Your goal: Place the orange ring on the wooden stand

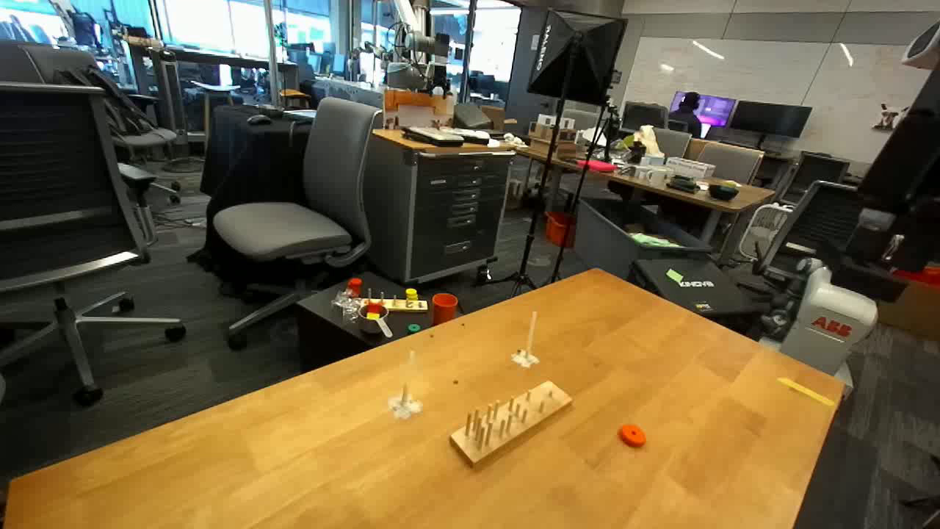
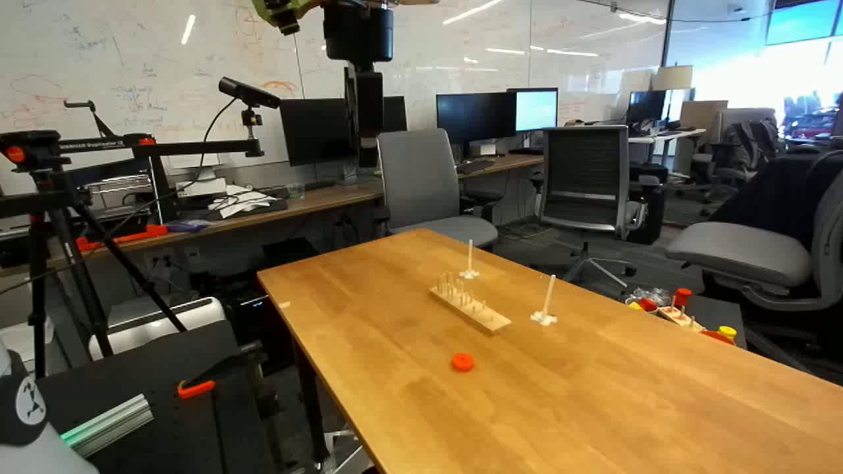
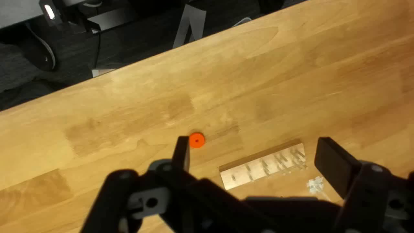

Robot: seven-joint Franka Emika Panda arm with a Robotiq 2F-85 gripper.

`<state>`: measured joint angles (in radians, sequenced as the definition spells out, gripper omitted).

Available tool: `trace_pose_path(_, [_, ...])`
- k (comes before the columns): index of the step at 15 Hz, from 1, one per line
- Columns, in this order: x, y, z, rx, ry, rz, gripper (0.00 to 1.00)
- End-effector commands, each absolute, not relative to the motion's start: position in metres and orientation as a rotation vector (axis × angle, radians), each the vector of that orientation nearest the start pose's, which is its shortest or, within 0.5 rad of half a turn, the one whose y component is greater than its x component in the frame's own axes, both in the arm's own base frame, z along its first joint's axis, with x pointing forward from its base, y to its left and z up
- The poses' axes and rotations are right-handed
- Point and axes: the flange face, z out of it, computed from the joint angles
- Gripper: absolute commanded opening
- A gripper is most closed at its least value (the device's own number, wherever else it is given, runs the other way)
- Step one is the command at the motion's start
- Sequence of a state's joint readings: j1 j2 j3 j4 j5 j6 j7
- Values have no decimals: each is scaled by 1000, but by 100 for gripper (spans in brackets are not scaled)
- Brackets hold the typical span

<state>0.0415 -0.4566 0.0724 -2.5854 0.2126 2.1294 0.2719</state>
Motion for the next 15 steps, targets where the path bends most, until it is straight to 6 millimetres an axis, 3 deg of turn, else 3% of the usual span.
trace_pose_path(1, [390, 53, 413, -2967, 415, 41, 100])
trace_pose_path(6, [390, 53, 414, -2967, 415, 40, 100])
trace_pose_path(9, [395, 37, 410, -2970, 457, 13, 100])
trace_pose_path(15, [435, 6, 374, -3068, 486, -108, 100])
